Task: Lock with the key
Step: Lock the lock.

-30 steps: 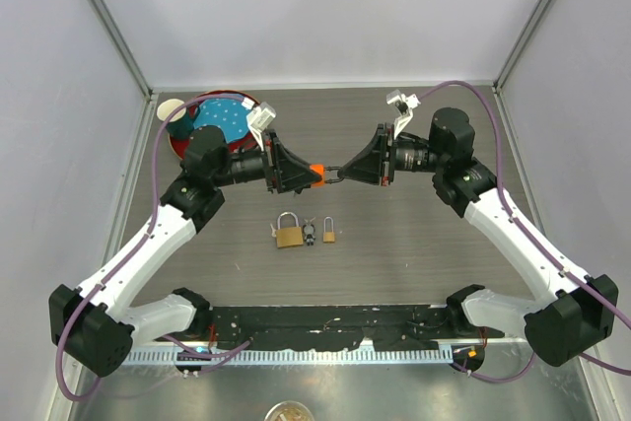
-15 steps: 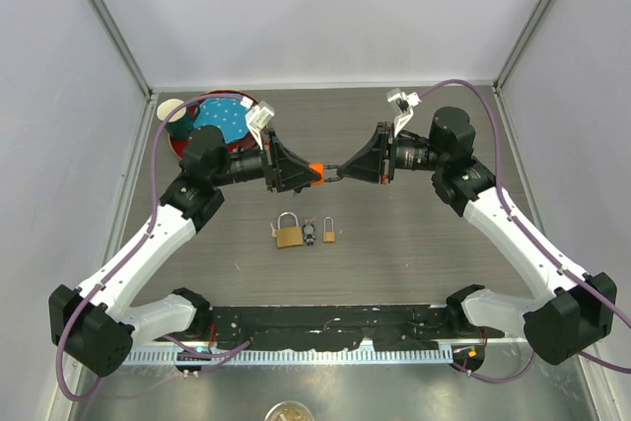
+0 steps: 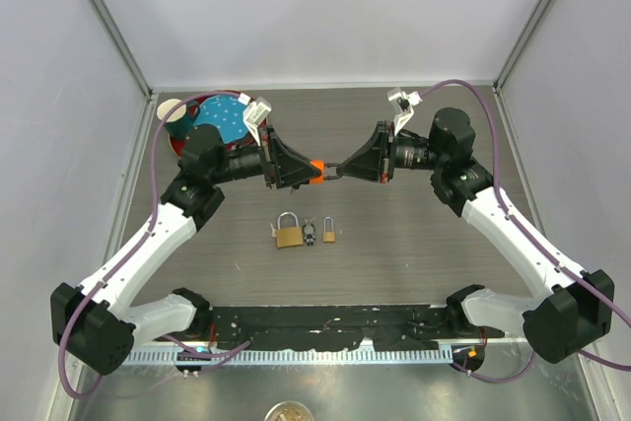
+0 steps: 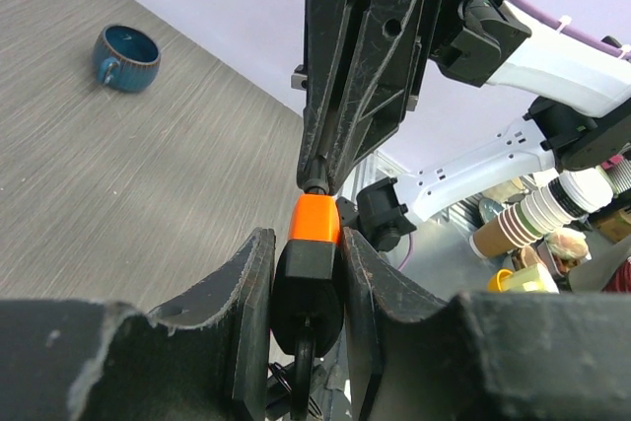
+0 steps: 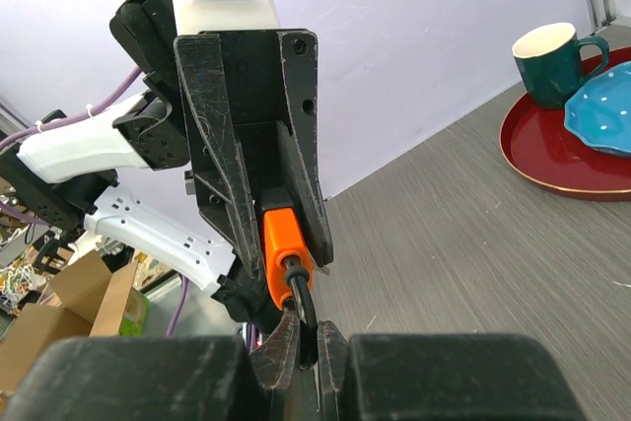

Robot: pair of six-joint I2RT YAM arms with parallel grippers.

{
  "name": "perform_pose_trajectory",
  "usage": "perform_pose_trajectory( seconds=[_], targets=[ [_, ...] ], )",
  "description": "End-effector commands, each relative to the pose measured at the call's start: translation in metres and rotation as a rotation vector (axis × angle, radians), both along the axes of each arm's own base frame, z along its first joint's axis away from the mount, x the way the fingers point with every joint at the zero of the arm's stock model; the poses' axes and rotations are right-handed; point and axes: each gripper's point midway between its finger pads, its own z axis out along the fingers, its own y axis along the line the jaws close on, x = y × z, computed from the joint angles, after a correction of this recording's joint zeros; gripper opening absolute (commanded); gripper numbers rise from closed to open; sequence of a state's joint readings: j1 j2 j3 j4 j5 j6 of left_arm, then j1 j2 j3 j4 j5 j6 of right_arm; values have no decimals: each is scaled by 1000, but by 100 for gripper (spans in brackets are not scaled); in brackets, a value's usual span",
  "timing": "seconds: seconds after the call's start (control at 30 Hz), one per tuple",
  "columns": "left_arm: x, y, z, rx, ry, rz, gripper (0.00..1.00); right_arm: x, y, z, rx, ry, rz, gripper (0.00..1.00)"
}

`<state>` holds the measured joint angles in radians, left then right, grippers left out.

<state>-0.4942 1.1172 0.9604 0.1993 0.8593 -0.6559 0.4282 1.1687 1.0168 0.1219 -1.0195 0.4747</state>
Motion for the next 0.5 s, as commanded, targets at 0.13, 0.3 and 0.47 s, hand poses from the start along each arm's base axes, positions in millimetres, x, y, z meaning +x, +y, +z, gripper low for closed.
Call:
perform_pose_trajectory(
  seconds=[0.13, 0.3, 0.47],
  targets=[
    [-13, -3, 28, -75, -108, -52, 0, -5, 9, 11, 29, -45, 33, 1],
    [-13, -2, 24, -67, -100, -47, 0, -4, 9, 11, 29, -46, 28, 2],
    [-13, -2, 25, -67, -103, -45, 0, -5, 8, 13, 30, -52, 28, 2]
  ],
)
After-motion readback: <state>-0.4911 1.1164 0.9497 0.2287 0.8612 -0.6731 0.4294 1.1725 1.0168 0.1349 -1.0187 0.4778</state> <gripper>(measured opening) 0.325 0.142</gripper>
